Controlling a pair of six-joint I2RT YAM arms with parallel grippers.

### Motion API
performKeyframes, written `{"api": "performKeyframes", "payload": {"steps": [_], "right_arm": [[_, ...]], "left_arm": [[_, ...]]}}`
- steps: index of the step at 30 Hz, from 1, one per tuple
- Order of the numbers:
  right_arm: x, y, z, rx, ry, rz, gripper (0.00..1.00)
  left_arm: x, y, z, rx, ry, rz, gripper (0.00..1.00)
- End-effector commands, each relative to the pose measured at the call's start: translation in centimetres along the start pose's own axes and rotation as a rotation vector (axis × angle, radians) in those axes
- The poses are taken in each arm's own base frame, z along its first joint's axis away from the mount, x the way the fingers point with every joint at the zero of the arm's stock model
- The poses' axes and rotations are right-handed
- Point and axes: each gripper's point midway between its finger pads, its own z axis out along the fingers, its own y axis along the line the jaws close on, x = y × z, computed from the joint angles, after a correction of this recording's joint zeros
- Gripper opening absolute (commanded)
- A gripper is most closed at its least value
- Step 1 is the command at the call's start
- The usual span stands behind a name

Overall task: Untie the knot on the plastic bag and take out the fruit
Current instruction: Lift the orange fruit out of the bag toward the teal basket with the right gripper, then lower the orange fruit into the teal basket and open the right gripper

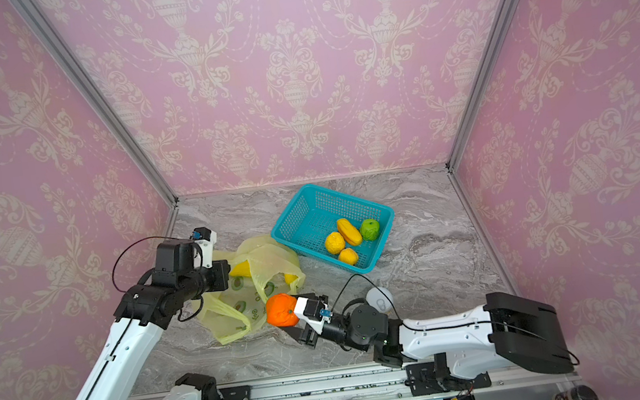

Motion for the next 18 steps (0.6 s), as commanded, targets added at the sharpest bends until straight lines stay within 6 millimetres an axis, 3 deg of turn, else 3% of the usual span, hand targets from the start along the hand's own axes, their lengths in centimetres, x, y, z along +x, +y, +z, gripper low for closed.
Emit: {"api": "performKeyframes", "payload": {"steps": [1,4,6,12,15,18], "right_arm": [[-1.0,-2.7,-2.1,0.119,-0.018,-0.047,0.25],[-1.4,-6.0,-3.4,0.244,0.013,-0.038,0.21],[-0.9,-9.4,-4.5,0.362,0.043,-0.005,0.19],[2.0,-19.5,-8.3,0.688,0.136,0.175,0.20],[4.3,-22.9,-8.6,0.763,0.236,0.265,0.20],[8.2,-25.3,-7.5,0.781,0.387,0.349,0.22]], "left_arm": [[0.3,0.7,-0.1,-0.029,0.013,0.000,0.00],[0.3,0.8,-0.1,-0.032,0.013,-0.001,0.00],[0.3,0.8,0.0,-0.032,0.014,-0.001,0.00],[0.2,0.6,-0.2,-0.025,0.008,0.000,0.00],[0.2,0.6,-0.2,-0.025,0.007,-0.001,0.00],[0.3,0.7,-0.2,-0.029,0.010,-0.001,0.00]]}}
